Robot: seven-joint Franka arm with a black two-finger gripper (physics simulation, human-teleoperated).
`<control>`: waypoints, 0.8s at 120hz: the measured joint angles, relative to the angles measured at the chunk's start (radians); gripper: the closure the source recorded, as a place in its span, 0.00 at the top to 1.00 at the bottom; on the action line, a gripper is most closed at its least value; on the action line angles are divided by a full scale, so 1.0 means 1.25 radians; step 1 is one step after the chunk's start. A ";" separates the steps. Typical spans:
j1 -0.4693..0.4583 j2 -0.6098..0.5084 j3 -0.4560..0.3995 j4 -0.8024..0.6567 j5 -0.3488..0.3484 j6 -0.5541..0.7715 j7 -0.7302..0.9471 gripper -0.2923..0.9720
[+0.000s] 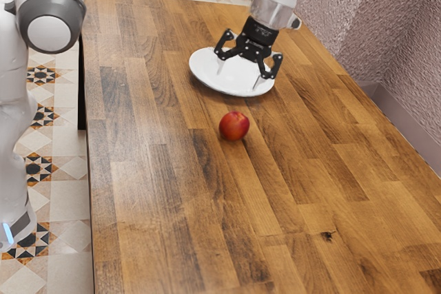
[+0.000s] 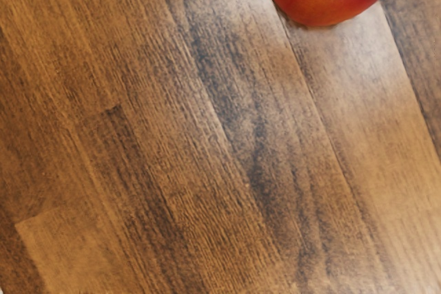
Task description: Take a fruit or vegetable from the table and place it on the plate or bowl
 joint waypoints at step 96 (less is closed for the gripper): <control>-0.011 -0.058 0.006 -0.255 0.043 0.270 -0.509 0.77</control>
